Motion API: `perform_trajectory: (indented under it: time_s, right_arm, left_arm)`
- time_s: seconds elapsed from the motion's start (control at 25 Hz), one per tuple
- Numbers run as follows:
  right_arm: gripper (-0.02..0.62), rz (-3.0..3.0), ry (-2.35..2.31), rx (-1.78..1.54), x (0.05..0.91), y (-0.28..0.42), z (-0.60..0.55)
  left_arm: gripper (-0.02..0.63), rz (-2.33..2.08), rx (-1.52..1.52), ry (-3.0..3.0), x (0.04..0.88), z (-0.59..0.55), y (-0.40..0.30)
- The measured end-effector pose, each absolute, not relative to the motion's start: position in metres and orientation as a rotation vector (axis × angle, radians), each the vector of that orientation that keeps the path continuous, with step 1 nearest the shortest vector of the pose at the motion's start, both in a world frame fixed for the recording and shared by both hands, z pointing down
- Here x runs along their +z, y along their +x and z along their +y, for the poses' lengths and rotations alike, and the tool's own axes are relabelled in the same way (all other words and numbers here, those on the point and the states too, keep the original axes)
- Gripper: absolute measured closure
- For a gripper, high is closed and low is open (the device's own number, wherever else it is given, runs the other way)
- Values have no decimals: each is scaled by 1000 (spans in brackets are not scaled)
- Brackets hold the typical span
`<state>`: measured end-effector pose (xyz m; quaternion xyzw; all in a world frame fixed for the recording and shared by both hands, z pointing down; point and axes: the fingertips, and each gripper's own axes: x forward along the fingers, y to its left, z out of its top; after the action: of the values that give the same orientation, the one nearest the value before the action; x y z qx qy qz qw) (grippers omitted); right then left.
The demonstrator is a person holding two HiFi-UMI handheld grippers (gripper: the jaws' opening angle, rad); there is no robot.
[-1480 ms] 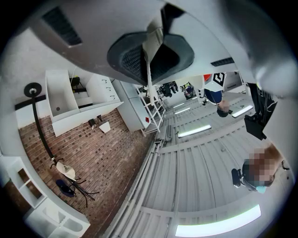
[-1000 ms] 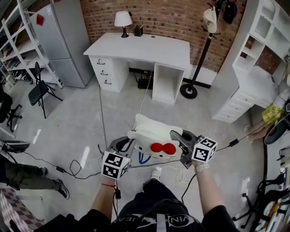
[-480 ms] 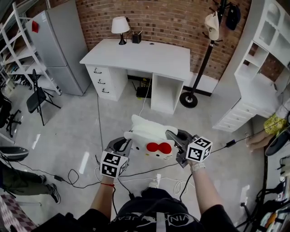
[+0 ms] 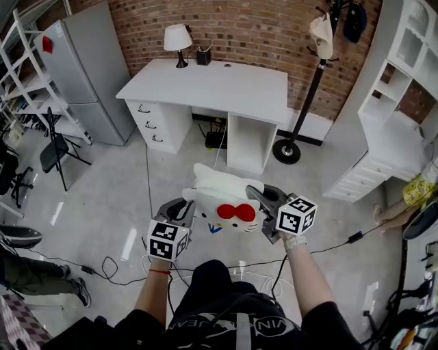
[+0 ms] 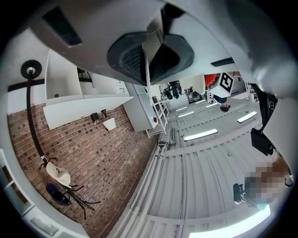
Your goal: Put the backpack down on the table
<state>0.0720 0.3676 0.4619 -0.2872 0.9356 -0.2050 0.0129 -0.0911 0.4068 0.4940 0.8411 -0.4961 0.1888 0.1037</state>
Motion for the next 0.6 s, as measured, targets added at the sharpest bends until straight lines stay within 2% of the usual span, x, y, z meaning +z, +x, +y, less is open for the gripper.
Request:
perform_trajectory:
  time_s: [0.6]
  right_arm:
    - [583,2878,-947,-671,482,90,262]
  left_arm:
    - [551,-1352,604,2506,515,294,-75]
